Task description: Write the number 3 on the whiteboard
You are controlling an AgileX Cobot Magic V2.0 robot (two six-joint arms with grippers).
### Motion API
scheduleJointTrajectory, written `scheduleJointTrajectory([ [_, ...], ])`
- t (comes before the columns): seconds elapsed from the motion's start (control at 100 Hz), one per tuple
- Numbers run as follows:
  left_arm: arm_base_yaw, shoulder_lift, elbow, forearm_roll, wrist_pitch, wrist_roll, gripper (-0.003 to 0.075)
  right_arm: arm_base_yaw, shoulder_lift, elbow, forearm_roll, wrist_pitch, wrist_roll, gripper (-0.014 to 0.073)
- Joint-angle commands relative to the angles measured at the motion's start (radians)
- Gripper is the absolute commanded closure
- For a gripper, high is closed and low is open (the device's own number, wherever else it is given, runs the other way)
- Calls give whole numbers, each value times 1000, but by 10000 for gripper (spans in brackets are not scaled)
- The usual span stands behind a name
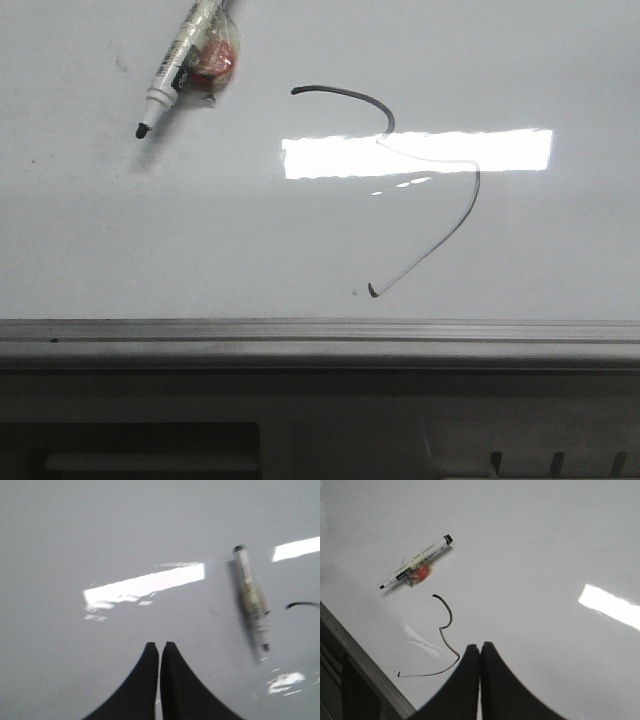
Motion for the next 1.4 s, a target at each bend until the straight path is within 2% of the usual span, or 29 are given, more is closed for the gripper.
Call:
scheduleJointTrajectory([
  [0.0,95,-23,60,89,-103,-142,741,-8,11,-22,-25,-73,-3,636],
  [0.16,197,-106,169,75,-36,-152,741,-8,11,-22,-25,-73,-3,636],
  [0.4,213,-151,187,40,180,-152,741,-8,11,-22,-25,-73,-3,636],
  [0.51,213,-151,187,-29,200,-152,741,-8,11,-22,-25,-73,-3,636],
  [1.32,213,-151,187,-30,199,-152,741,-8,11,-22,-25,-73,-3,636],
  [1.39,213,-151,187,-30,199,-152,741,-16,11,-17,-64,-18,-3,636],
])
